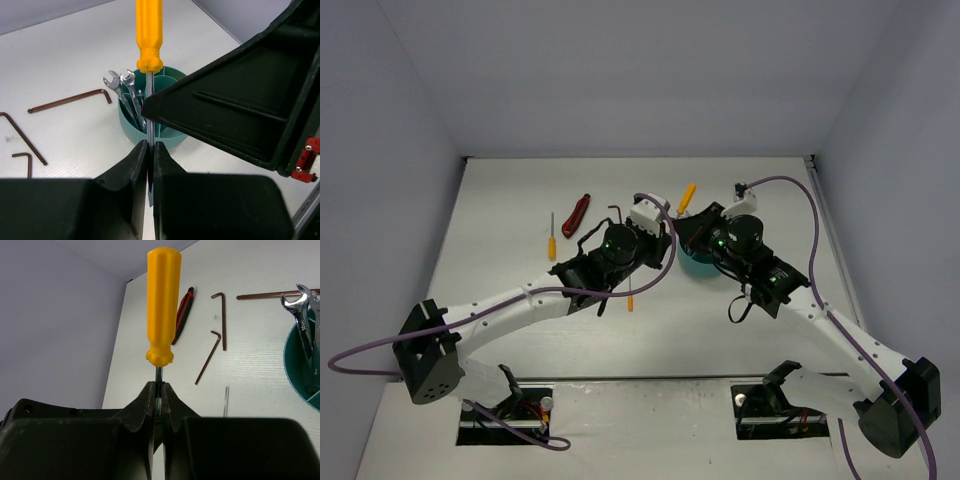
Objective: Sort the tools into containers
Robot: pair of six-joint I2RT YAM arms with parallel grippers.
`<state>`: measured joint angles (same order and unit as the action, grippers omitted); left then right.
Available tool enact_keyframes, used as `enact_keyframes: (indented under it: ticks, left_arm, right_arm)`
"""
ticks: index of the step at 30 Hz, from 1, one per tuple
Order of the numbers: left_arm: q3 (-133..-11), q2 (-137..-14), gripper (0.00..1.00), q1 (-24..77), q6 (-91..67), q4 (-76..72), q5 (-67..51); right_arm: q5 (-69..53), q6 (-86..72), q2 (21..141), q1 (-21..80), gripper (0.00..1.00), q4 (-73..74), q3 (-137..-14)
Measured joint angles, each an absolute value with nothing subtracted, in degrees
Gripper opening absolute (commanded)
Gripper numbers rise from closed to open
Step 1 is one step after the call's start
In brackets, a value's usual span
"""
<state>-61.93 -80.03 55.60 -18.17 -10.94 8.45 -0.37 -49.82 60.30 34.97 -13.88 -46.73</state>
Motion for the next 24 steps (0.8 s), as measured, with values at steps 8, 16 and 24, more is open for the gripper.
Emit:
enact_keyframes:
  ticks: [8,16,24]
  left_arm:
    - [-58.69,-76.78,0.00,54.16,-18.27,-10.87,6.87]
    - [-55.94,-70.52,0.00,47.38,-17.95,-4.60,2.31]
    - [-60.82,-66.59,0.00,45.48,-12.09,14.41,-3.16]
  right_arm:
    - [0.74,-47.01,59.53,35.00,0.62,-14.03,-46.26]
    - [1.07,-38.54,59.02,35.03,0.75,-10.15,-46.72]
    - [-4.62,-16.45,58.95,37.26,0.74,-6.26,-51.27]
